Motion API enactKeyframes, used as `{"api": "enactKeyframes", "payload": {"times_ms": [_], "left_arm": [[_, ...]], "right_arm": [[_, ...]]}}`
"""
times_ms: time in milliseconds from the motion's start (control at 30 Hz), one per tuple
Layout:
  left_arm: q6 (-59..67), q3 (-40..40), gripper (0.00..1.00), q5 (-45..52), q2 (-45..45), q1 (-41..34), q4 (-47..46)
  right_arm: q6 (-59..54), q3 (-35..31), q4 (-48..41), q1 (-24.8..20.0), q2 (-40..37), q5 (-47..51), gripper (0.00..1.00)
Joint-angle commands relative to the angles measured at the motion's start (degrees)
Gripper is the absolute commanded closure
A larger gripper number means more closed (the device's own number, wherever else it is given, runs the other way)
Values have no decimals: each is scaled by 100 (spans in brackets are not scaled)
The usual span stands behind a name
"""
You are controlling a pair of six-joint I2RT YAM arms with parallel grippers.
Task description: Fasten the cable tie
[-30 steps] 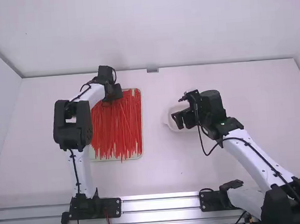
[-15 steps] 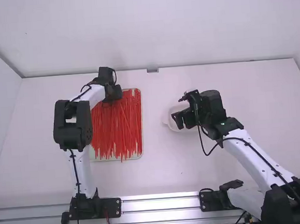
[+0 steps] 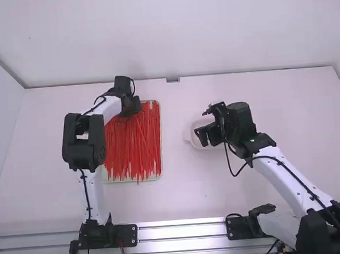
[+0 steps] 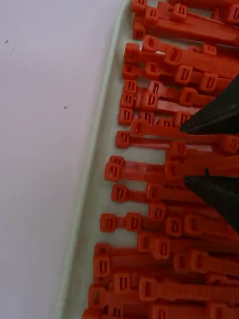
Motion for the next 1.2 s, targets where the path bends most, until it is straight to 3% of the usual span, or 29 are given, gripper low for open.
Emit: {"api": "enactKeyframes", "payload": {"times_ms": [0,1167], "left_arm": [[-17,-118,78,-63,63,-44,-13],[0,-247,80,-214,81,-46,24]], "right_arm": [[11,203,-22,26,35,-17,1],[11,203,-63,26,35,-20,1]]}}
